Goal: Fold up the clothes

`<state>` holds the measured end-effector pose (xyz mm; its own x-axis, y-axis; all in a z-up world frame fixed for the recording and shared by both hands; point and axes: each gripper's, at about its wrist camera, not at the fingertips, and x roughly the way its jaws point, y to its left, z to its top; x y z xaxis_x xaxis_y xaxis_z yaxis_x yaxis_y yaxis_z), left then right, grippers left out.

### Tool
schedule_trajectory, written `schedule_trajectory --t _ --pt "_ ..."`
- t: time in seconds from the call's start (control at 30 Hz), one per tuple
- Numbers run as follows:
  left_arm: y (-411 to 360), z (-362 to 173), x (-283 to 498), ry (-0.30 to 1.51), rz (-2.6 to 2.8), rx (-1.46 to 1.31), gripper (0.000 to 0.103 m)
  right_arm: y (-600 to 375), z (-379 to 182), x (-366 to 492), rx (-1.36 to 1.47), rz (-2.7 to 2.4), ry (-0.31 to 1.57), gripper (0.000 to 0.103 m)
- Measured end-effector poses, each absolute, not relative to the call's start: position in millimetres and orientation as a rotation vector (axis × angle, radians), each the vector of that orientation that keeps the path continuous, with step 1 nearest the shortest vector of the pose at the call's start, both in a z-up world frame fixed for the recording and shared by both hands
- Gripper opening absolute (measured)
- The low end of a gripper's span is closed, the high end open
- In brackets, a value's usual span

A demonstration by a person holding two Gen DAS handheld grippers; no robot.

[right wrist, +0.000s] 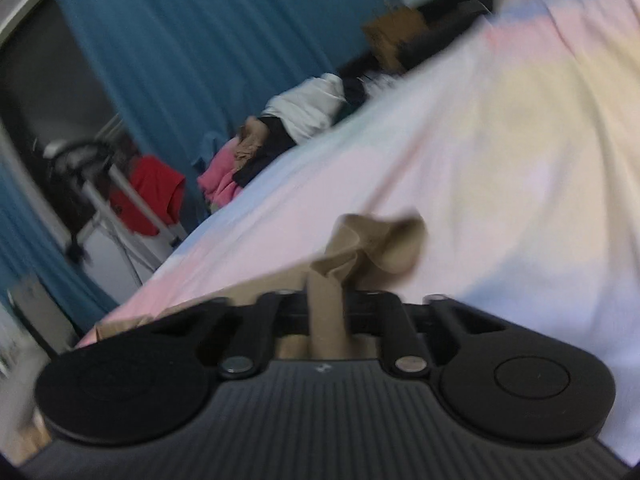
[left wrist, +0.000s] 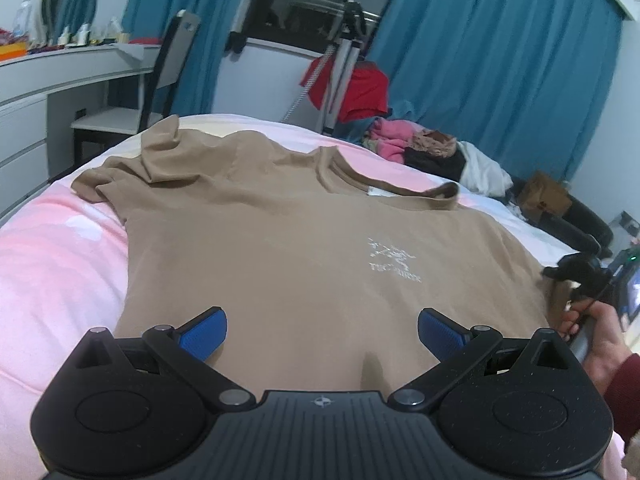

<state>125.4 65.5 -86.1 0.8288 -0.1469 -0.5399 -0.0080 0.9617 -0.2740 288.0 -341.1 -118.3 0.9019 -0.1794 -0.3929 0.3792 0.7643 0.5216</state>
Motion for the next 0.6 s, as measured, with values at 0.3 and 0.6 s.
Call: schedule_trajectory --t 0.3,0.6 --pt "83.1 -69.0 118.9 0.567 -0.04 -0.315 0.103 -270.6 -27.5 267.2 0.286 -0.4 0.149 0.009" --pt "122.5 -48.3 103.8 0.512 0.031 -0.393 0.103 -92.1 -15.5 274.3 -0.073 -0.11 0.131 0.009"
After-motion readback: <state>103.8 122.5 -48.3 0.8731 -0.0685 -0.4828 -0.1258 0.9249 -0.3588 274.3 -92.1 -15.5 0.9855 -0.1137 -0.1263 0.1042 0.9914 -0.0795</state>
